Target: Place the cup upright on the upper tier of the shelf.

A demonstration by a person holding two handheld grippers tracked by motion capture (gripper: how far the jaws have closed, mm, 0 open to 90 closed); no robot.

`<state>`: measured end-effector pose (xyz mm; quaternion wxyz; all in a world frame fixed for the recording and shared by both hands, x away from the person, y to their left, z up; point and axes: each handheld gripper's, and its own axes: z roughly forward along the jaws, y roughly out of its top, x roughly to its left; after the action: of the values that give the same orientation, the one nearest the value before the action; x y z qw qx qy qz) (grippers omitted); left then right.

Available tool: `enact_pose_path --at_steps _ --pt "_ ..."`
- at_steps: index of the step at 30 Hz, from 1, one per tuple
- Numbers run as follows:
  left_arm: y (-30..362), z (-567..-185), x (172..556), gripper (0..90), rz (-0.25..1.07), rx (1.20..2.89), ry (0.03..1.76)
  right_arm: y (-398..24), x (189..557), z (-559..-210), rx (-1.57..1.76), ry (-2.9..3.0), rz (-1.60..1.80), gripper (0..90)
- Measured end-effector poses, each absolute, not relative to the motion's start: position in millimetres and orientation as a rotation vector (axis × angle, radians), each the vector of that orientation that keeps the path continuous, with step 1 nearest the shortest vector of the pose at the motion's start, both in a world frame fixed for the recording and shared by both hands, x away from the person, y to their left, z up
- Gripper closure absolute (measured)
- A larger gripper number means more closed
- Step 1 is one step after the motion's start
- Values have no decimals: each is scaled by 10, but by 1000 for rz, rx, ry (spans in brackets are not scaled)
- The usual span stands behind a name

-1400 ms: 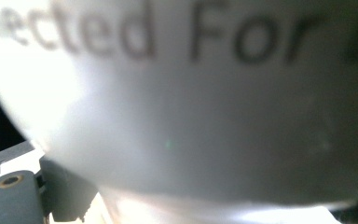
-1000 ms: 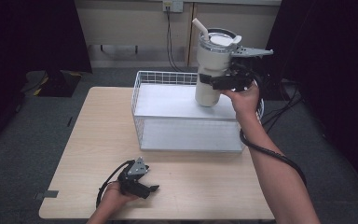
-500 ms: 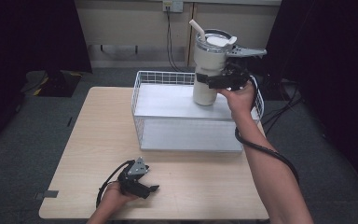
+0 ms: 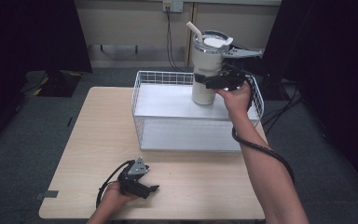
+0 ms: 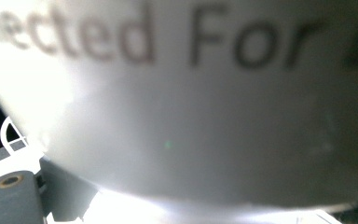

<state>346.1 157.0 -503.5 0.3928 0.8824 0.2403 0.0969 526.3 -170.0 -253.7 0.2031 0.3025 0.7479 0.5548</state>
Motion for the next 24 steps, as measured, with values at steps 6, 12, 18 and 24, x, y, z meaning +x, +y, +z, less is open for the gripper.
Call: enact_pose_path --at_steps 6,12,18,24 --pt "1571 -5035 3461 147 247 2240 609 -1679 5256 -2580 852 2094 1553 95" --pt "1570 -5035 3461 146 247 2240 609 -1692 5239 -2616 862 2074 1566 93" --pt "1569 -5036 3459 146 246 2237 611 -1703 5217 -2636 824 2079 1572 90" --pt "1569 -5037 3458 146 246 2237 612 -1706 5232 -2656 822 2078 1586 84"
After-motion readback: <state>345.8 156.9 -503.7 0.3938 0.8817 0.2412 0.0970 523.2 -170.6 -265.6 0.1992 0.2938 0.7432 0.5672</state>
